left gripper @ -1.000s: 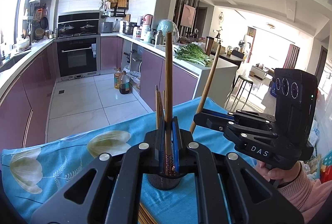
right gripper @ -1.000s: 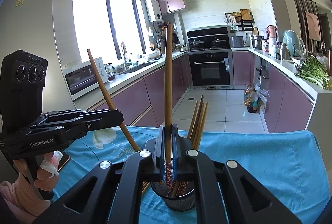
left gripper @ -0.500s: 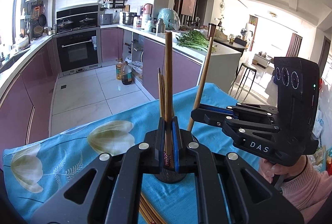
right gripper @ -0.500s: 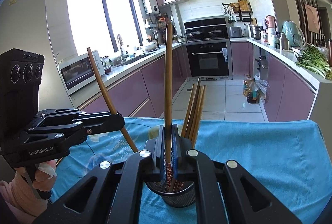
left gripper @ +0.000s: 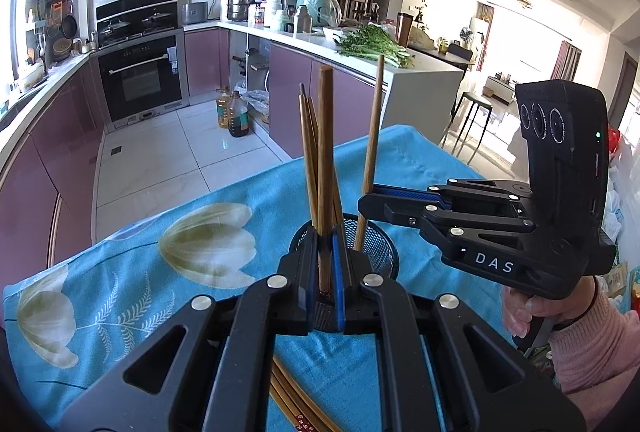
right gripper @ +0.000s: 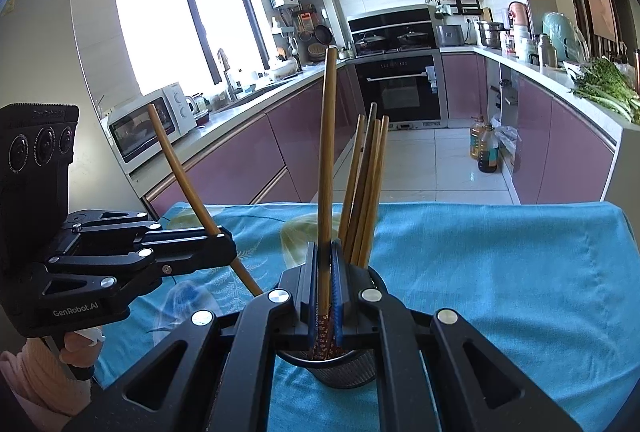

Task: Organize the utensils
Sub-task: 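Lower both held chopsticks into the mesh cup and open both grippers, then withdraw both grippers from the cup back toward the remaining chopsticks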

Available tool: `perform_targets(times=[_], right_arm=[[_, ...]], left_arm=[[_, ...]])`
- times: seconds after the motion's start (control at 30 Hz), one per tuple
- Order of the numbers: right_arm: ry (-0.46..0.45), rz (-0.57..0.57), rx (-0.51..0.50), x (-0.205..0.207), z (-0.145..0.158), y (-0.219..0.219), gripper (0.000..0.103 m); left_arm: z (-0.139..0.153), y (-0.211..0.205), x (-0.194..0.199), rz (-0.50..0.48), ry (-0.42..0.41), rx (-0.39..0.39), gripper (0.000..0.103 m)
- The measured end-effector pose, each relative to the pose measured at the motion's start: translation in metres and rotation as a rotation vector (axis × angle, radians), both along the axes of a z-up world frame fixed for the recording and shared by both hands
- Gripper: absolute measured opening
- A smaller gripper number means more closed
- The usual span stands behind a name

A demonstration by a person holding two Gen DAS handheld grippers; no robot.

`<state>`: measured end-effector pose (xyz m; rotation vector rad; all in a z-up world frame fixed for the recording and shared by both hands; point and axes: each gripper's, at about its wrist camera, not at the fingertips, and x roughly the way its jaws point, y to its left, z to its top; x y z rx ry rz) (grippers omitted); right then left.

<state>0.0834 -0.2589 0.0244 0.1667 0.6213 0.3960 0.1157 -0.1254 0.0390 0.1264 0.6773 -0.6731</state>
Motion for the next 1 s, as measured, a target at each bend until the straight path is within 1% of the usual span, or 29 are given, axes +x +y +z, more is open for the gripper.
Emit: perform_targets(times=[0.17, 0.4, 0.5, 0.63, 0.67, 0.73, 0.83, 0.93, 1.0], right_arm=[[0.026, -0.007, -0.004, 0.007, -0.009, -0.002, 0.006], [0.043, -0.024, 0.001, 0.013, -0.015, -0.006, 0.006], [0.046, -0.029, 0.003, 0.013, -0.016, -0.007, 0.008], [0.046, -0.042, 0.004, 0.009, -0.016, -0.005, 0.009], [0.045, -0.044, 0.008, 0.008, -0.016, -0.006, 0.009], [0.042, -0.043, 0.014, 0.005, -0.016, -0.007, 0.012], [0.029, -0.035, 0.015, -0.001, -0.013, -0.007, 0.013], [0.008, -0.015, 0.02, -0.012, -0.007, -0.004, 0.015], [-0.01, 0.013, 0.027, -0.021, -0.003, -0.001, 0.022]], left_arm=[[-0.004, -0.005, 0.009, 0.006, 0.035, 0.021, 0.008], [-0.006, -0.012, 0.023, 0.014, 0.051, 0.012, 0.008], [-0.007, -0.014, 0.023, 0.019, 0.044, 0.015, 0.014], [-0.01, -0.011, 0.021, 0.03, 0.048, -0.001, 0.015], [-0.011, -0.009, 0.022, 0.034, 0.047, -0.005, 0.018], [-0.011, -0.004, 0.019, 0.046, 0.038, -0.011, 0.019], [-0.011, 0.006, 0.012, 0.068, 0.019, -0.036, 0.019], [-0.01, 0.021, 0.004, 0.095, 0.002, -0.068, 0.023], [-0.01, 0.033, -0.004, 0.114, -0.016, -0.079, 0.028]])
